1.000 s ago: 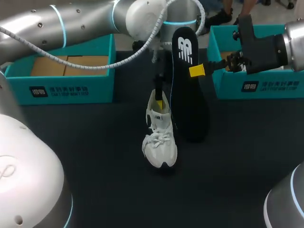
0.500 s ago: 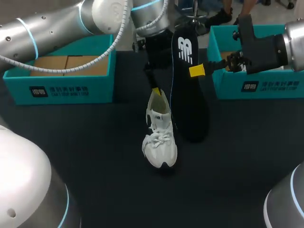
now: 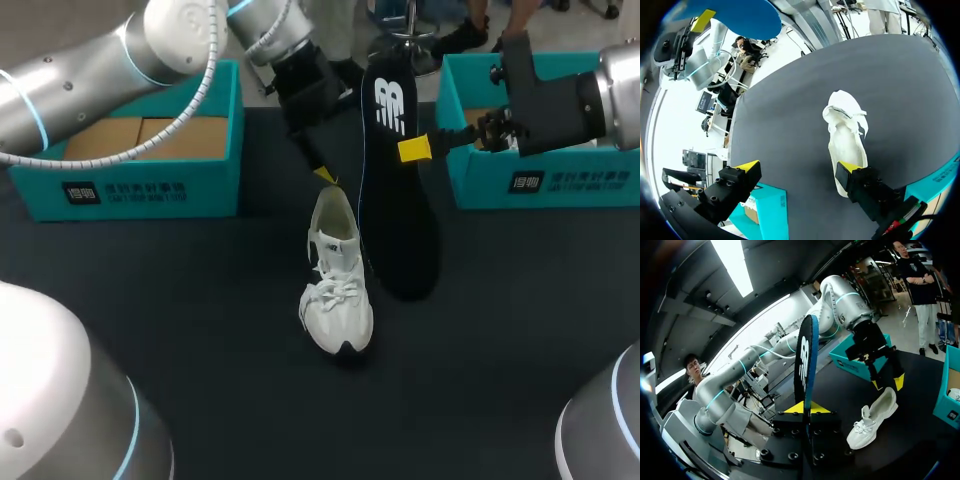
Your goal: Take the shoe out of the shoebox, open the shoe tongue, remove and reinsert the insole, then place the shoe into the shoebox
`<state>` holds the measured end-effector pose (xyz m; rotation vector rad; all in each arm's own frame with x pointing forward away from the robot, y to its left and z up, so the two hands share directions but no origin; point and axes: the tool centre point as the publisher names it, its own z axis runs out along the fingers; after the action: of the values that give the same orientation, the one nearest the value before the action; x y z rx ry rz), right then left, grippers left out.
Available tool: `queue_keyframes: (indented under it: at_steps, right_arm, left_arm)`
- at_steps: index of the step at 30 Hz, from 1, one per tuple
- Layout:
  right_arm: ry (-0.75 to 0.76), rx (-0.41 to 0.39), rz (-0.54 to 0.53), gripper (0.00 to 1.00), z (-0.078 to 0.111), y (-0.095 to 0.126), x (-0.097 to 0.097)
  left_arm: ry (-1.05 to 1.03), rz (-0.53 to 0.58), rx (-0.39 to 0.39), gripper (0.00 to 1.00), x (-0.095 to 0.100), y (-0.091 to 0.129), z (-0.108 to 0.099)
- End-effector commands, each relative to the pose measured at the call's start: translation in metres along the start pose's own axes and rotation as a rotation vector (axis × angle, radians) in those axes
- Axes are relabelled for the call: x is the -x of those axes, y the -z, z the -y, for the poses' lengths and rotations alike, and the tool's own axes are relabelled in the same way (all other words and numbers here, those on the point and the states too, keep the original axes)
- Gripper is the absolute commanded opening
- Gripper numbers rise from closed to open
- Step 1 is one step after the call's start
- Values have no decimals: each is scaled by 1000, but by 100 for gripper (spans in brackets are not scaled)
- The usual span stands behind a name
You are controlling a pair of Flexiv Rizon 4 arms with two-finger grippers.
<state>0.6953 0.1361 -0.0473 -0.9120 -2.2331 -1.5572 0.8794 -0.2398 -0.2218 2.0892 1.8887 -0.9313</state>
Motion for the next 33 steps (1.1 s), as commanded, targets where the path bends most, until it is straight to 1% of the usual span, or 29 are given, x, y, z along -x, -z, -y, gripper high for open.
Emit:
queue_keyframes:
  at_steps: [1,8,9,10,13,18,21,24,26,28,30,33]
  right_arm:
    - [-1,-3,1,0,-2,-3,1]
    - [-1,-3,1,0,-2,-3,1]
    - [-1,-3,1,0,-2,-3,1]
    - [-1,-3,1,0,-2,-3,1]
    - [-1,-3,1,0,-2,-3,1]
    - [-1,-3,1,0,-2,-3,1]
    - [-32,32,-27,0,-8,4,11]
    - [-88,59,-44,0,-11,10,25]
    - [-120,61,-46,0,-12,14,33]
    - [-163,85,-75,0,-13,18,43]
    - [-216,70,-87,0,-14,22,53]
    - [-255,93,-116,0,-17,28,65]
  left_arm:
    - [-1,3,3,100,-1,-1,1]
    - [-1,3,3,100,-1,-1,1]
    - [3,42,4,100,1,2,0]
    - [-1,69,28,100,4,5,-2]
    - [0,135,52,100,14,9,-3]
    - [6,181,74,100,29,10,-3]
    - [10,220,78,100,34,12,-3]
    - [2,251,79,100,38,15,-2]
    - [-4,284,72,100,38,19,-1]
    - [-8,320,72,100,38,22,0]
    - [-19,367,75,100,38,26,1]
    - [-33,401,87,100,38,31,4]
